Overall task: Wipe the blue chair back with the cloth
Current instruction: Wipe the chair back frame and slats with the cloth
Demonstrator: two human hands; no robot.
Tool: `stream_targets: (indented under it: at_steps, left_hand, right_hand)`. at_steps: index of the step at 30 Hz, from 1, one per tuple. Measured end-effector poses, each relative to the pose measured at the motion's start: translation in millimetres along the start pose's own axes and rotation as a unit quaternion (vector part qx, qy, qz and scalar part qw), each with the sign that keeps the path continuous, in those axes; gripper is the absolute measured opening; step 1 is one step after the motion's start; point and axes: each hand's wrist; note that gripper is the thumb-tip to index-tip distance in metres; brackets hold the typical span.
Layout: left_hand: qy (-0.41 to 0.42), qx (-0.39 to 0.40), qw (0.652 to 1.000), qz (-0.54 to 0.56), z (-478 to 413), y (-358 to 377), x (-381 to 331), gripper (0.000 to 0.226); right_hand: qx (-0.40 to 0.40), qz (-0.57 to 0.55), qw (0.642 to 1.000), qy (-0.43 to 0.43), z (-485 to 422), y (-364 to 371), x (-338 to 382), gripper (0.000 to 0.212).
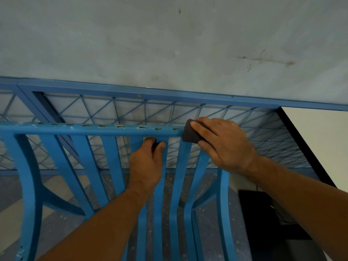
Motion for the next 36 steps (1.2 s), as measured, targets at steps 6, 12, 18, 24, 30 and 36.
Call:
stream_targets:
  at_steps: [6,12,18,24,30,36]
  left_hand:
    - [0.02,-0.01,1.0,-0.004,0.2,0.5,0.0,0.017]
    - [0.003,-0.004,1.0,0.009,0.2,-0.3,0.9,0.016]
    - [0.014,0.007,1.0,0.011,-0.8,-4.1,0.1,0.017]
    - [0.014,0.004,1.0,0.01,-1.7,-4.0,0.8,0.016]
    - [0.023,-0.001,1.0,0.009,-1.5,-2.8,1.2,0.017]
    - [0.011,0.012,1.0,0.022,-2.6,-3.8,3.4,0.018]
  right_hand:
    - [0.057,0.02,0.998,-0.027,-28.3,-11.5,22.9,0.058]
    - [0.163,-0.027,0.977,0.136,-63.3,-21.7,50.8,0.06]
    - [-0.006,-0.015,0.978,0.207,-41.6,-2.8,58.8,0.05]
    - [-0.025,-0.079,0.996,0.034,-14.7,1.2,35.4,0.047]
    - [0.065,-0.046,0.997,0.014,-36.7,-14.2,39.2,0.054]
    - [0.163,-0.05,0.97,0.172,-68.9,-22.4,58.6,0.058]
Point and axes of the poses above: each hand's wrist, its own z-axis away from the middle knuckle, its own y-axis out of the palm, x = y × z, and after that the axes turned 13 degrees about y, right-handed
